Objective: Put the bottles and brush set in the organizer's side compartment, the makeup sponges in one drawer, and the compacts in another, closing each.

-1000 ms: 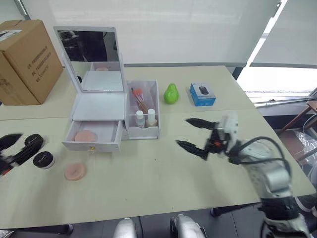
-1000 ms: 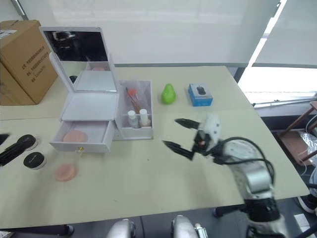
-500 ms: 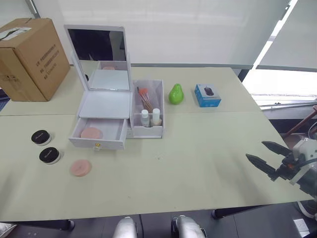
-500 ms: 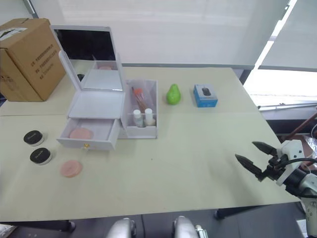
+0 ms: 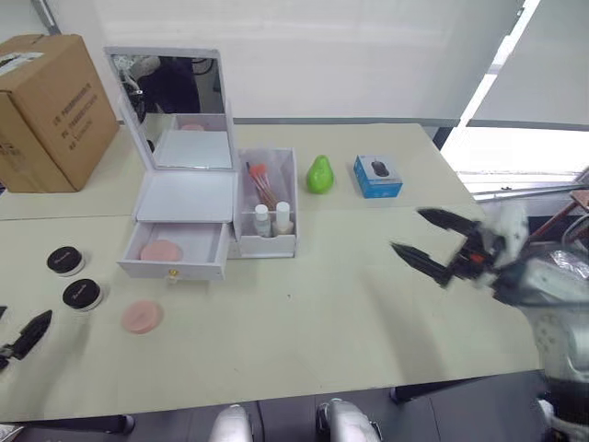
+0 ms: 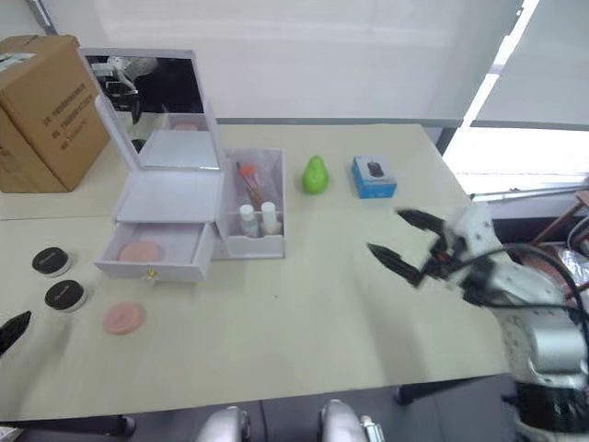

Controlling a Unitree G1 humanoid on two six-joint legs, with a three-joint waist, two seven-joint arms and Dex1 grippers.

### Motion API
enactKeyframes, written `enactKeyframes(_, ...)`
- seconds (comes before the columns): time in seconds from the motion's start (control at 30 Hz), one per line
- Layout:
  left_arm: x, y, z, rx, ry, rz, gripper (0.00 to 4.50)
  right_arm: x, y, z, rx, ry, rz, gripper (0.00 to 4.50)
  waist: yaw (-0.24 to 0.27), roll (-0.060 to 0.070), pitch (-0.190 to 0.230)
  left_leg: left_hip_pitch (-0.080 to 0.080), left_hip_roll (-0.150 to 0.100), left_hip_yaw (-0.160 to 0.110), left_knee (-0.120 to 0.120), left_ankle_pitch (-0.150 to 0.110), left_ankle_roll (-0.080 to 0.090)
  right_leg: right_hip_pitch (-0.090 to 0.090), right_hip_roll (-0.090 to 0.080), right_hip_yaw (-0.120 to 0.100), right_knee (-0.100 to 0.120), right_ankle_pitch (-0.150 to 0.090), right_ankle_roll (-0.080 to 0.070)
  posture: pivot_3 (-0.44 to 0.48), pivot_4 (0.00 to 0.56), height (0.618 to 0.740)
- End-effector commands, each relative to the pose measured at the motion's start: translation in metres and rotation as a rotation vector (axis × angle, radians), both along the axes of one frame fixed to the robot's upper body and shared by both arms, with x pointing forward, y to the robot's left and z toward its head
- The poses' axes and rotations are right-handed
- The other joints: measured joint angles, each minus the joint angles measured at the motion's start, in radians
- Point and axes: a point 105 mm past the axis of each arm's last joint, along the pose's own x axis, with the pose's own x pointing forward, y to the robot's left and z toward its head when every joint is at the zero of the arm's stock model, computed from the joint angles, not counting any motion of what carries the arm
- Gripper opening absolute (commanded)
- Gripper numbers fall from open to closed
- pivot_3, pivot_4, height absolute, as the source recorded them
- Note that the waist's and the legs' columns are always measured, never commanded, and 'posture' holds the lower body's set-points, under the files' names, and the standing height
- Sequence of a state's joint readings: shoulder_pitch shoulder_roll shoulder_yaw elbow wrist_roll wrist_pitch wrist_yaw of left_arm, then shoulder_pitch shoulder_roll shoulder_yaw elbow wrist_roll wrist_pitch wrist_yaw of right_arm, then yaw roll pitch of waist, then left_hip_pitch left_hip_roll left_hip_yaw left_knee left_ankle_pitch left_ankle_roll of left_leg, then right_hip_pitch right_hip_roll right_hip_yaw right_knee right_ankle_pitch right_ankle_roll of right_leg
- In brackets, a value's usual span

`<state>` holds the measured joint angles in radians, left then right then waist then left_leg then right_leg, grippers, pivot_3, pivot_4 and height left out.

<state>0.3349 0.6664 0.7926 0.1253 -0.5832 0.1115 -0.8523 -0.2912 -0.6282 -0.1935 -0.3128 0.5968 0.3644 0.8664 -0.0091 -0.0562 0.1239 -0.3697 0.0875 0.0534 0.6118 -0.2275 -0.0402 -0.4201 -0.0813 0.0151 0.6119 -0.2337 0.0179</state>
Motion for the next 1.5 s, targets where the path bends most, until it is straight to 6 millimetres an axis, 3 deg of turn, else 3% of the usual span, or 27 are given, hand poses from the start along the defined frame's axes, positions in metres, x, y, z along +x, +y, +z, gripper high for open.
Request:
enactKeyframes(0.03, 0.009, -0.044, 0.018, -0.026, -0.111, -0.052, 4.48, -0.014, 0.054, 0.021, 0.048, -0.060, 0.207, 4.50, 0.006, 0.000, 0.000, -0.001, 0.000, 0.000, 0.000, 0.000, 0.000, 0.000, 0.000, 0.000, 0.000, 0.000, 0.000, 0.000, 0.150, 0.729)
enactKeyframes(0.1, 0.007, -0.066, 0.008, -0.054, -0.088, -0.084, 4.48, -0.023, 0.079, 0.026, 0.056, -0.060, 0.324, 4.50, 0.013, 0.001, -0.001, -0.001, 0.000, 0.000, 0.001, 0.001, 0.001, 0.001, 0.001, 0.000, 0.000, 0.000, 0.000, 0.000, 0.150, 0.729)
enactKeyframes(0.27, 0.002, -0.095, -0.011, -0.009, -0.010, -0.159, 4.48, -0.037, 0.101, 0.023, 0.032, -0.031, 0.494, 4.50, 0.021, 0.001, -0.001, -0.002, 0.000, -0.001, 0.005, 0.001, 0.002, 0.001, 0.002, 0.001, -0.001, 0.001, -0.001, 0.000, 0.150, 0.729)
enactKeyframes(0.63, 0.012, -0.106, -0.038, 0.022, 0.094, -0.186, 4.48, -0.039, 0.112, 0.025, 0.022, -0.055, 0.557, 4.50, 0.020, 0.002, -0.001, -0.002, 0.000, -0.004, 0.005, 0.001, 0.002, 0.000, 0.004, 0.001, 0.000, 0.001, -0.002, 0.000, 0.150, 0.729)
enactKeyframes(0.87, 0.027, -0.106, -0.029, 0.029, 0.078, -0.132, 4.48, -0.043, 0.114, 0.025, 0.020, -0.049, 0.557, 4.50, 0.019, 0.001, -0.001, -0.002, 0.000, -0.005, 0.005, 0.001, 0.002, 0.000, 0.004, 0.001, 0.000, 0.001, -0.002, 0.000, 0.150, 0.729)
enactKeyframes(1.1, 0.036, -0.116, -0.032, 0.044, 0.144, -0.155, 4.48, -0.044, 0.114, 0.024, 0.026, -0.041, 0.544, 4.50, 0.020, 0.002, -0.001, -0.002, 0.000, -0.005, 0.005, 0.001, 0.002, 0.000, 0.004, 0.001, 0.000, 0.001, -0.002, 0.000, 0.150, 0.729)
enactKeyframes(1.2, 0.038, -0.115, -0.030, 0.040, 0.137, -0.137, 3.85, -0.044, 0.114, 0.024, 0.028, -0.041, 0.540, 4.50, 0.020, 0.002, -0.001, -0.002, 0.000, -0.005, 0.005, 0.001, 0.002, 0.000, 0.004, 0.001, 0.000, 0.001, -0.002, 0.000, 0.150, 0.729)
enactKeyframes(1.4, 0.037, -0.114, -0.025, 0.049, 0.128, -0.124, 1.88, -0.044, 0.114, 0.025, 0.031, -0.040, 0.531, 4.50, 0.019, 0.002, 0.000, -0.002, 0.000, -0.006, 0.005, 0.001, 0.002, 0.000, 0.004, 0.001, 0.000, 0.001, -0.003, 0.000, 0.150, 0.729)
enactKeyframes(1.5, 0.038, -0.107, -0.011, 0.030, 0.058, -0.089, 1.00, -0.043, 0.114, 0.025, 0.030, -0.038, 0.526, 4.50, 0.020, 0.002, 0.000, -0.002, 0.000, -0.005, 0.005, 0.001, 0.002, 0.000, 0.004, 0.001, 0.000, 0.001, -0.003, 0.000, 0.150, 0.729)
